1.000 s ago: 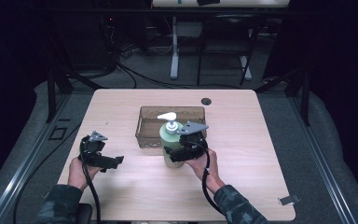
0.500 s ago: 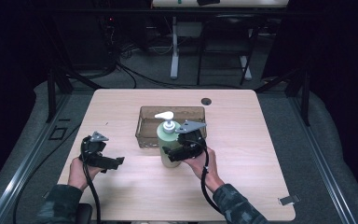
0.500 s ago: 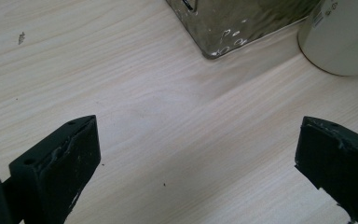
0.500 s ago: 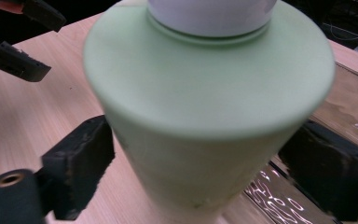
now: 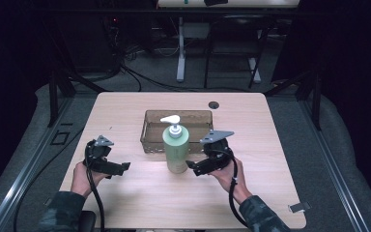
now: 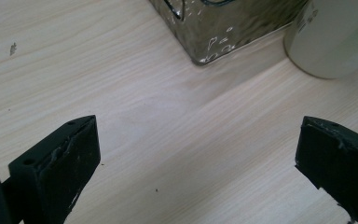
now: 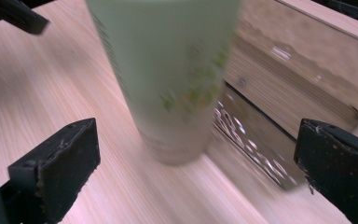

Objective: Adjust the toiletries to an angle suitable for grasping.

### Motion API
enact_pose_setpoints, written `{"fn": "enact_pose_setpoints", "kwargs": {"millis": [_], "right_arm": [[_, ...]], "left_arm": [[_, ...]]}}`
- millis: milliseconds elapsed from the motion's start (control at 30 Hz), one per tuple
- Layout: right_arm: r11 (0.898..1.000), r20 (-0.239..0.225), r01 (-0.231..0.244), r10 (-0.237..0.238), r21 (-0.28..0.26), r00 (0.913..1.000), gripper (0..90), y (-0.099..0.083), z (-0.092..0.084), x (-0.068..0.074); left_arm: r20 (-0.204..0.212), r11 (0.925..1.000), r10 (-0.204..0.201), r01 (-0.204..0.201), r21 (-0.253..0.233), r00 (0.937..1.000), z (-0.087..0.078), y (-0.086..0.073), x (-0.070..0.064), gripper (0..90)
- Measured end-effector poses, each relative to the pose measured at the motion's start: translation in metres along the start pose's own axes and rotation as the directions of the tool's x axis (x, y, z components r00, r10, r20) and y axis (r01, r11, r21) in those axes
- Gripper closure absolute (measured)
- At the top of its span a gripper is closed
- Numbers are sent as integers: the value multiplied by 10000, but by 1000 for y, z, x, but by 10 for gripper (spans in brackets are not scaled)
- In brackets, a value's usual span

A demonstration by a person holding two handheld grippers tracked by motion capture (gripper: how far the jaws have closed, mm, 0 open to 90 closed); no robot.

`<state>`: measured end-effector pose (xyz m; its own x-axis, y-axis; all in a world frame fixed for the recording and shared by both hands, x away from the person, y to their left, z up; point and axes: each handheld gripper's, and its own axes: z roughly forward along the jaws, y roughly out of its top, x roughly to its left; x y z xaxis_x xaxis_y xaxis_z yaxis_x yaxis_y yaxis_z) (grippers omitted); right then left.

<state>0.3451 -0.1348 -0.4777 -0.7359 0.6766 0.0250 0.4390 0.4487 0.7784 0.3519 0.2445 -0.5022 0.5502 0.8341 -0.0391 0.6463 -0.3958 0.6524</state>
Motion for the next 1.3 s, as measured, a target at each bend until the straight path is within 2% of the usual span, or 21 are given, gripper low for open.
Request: {"fn": "enact_pose_setpoints", "kwargs": {"millis": [100, 133, 200, 267, 333, 367, 433, 467, 500, 633, 667, 700, 767, 800, 867, 933, 967, 1133, 1233, 1267, 1300], "right_arm": [[9996, 3, -203, 203, 184, 9998, 0, -9, -8, -9], [9987, 26, -369, 368, 357, 9993, 0, -18, -18, -16], [9982, 82, -449, 446, 405, 9990, 0, -23, -22, -20], [9947, 208, -588, 572, 845, 9981, 0, -40, -34, -31], [9928, 226, -626, 606, 1023, 9979, 0, -43, -37, -34], [9908, 266, -634, 606, 1198, 9978, 0, -50, -44, -40], [9901, 374, -554, 510, 1288, 9980, 0, -53, -48, -42], [9873, 476, -590, 525, 1473, 9975, 0, -62, -54, -49], [9851, 574, -695, 611, 1574, 9965, 0, -66, -58, -52], [9773, 858, -1071, 927, 1827, 9920, 0, -82, -68, -66], [9773, 858, -1071, 927, 1827, 9920, 0, -82, -68, -66], [9714, 952, -1268, 1095, 2010, 9894, 0, -88, -69, -74], [9664, 1059, -1467, 1266, 2112, 9863, 0, -92, -70, -79], [9664, 1059, -1467, 1266, 2112, 9863, 0, -92, -70, -79], [9626, 1187, -1562, 1324, 2212, 9841, 0, -95, -70, -85], [9604, 1276, -1635, 1373, 2256, 9823, 0, -96, -72, -87], [9604, 1276, -1635, 1373, 2256, 9823, 0, -96, -72, -87], [9554, 1389, -1871, 1582, 2285, 9776, 0, -98, -76, -95], [9518, 1395, -1990, 1698, 2333, 9756, 0, -100, -75, -99], [9496, 1393, -2045, 1750, 2376, 9747, 0, -101, -76, -99], [9494, 1381, -2039, 1747, 2388, 9749, 0, -101, -76, -99]], "left_arm": [[117, 10000, 23, -23, -15, 9999, 0, 2, -1, 1], [200, 10000, 45, -45, 14, 9998, 0, 4, -1, 0], [264, 10000, 63, -64, 29, 9996, -1, 5, -2, 1], [469, 9999, 104, -106, 41, 9988, -1, 9, -4, 1], [524, 9999, 110, -113, 41, 9986, -1, 12, -5, 1], [621, 9997, 227, -227, 0, 9978, -2, 17, -8, 1], [649, 9996, 264, -263, -30, 9975, -4, 20, -10, 0], [831, 9993, 380, -375, -71, 9958, -8, 27, -12, 1], [831, 9993, 380, -375, -71, 9958, -8, 27, -12, 0], [1102, 9965, 822, -804, -214, 9905, -20, 50, -19, 0], [1102, 9965, 822, -804, -214, 9905, -20, 50, -19, 1], [1265, 9950, 983, -953, -292, 9871, -24, 60, -22, 0], [1367, 9929, 1182, -1150, -311, 9835, -29, 70, -26, 0], [1367, 9929, 1182, -1150, -311, 9835, -29, 70, -26, 0], [1550, 9890, 1469, -1428, -374, 9769, -36, 84, -32, 0], [1794, 9875, 1568, -1516, -423, 9712, -41, 93, -35, 0], [1794, 9875, 1568, -1516, -423, 9712, -41, 93, -35, 0], [1969, 9749, 2214, -2123, -665, 9551, -56, 120, -49, 0], [1960, 9632, 2683, -2589, -727, 9432, -59, 135, -59, 1], [1960, 9632, 2683, -2589, -727, 9432, -59, 135, -59, 1], [1969, 9582, 2855, -2757, -760, 9379, -59, 141, -63, 1]]}}
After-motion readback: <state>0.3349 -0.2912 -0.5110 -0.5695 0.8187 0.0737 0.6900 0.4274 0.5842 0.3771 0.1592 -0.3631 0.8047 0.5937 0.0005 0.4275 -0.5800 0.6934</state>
